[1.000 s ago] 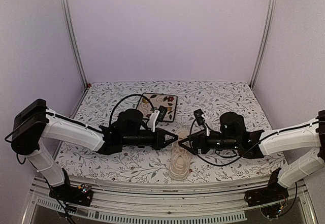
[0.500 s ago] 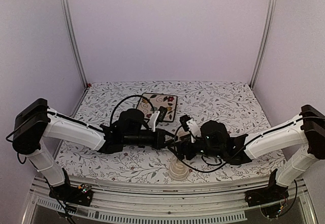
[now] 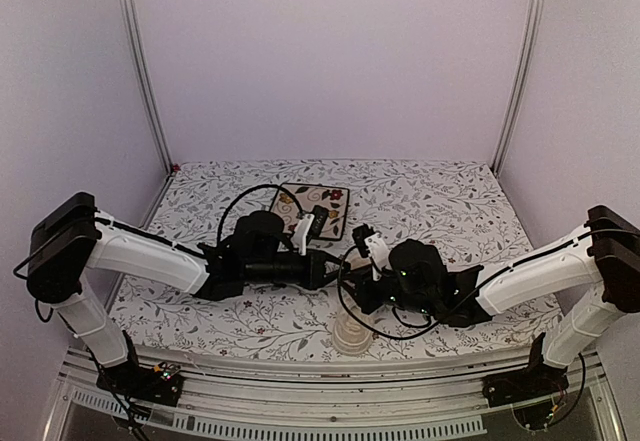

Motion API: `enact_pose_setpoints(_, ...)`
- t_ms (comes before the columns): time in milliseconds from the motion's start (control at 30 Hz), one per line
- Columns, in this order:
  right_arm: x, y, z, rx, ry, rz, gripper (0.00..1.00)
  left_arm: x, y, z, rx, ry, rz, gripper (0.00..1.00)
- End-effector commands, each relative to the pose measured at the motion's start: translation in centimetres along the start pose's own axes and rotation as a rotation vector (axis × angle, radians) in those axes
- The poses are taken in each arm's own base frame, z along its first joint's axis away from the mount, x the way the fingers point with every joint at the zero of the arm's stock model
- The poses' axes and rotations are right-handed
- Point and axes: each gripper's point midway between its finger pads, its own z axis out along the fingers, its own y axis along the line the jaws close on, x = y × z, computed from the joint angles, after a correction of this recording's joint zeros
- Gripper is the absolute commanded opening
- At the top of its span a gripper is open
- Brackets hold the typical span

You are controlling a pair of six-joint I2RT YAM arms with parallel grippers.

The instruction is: Tie the shoes

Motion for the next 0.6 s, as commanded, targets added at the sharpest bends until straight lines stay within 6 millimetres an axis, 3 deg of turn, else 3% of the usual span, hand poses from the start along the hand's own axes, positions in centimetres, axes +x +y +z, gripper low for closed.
enact_pose_setpoints(0,-2.0,-0.9,0.2,0.059,-0.076,0.032,0.17,0.3,-0.2,0.3,0.017,0.023,-0.006,0.0)
enact_pose_setpoints(167,-1.7,-1.1,0.2,0.065,-0.07,0.047,0.04,0.5,-0.2,0.5,0.021,0.028,-0.009,0.0)
enact_pose_setpoints(367,-1.4,-1.1,-0.1,0.052,-0.066,0.06,0.03,0.2,-0.3,0.3,0.023,0.022,-0.004,0.0)
enact_pose_setpoints(500,-0.6,-1.0,-0.7,0.029,-0.049,0.066,0.17,-0.2,-0.3,0.2,0.013,0.009,-0.008,0.0)
enact_pose_setpoints(567,-0.2,-1.3,-1.4,0.03,-0.048,0.076,0.3,-0.2,0.2,0.2,-0.01,0.01,-0.03,0.0)
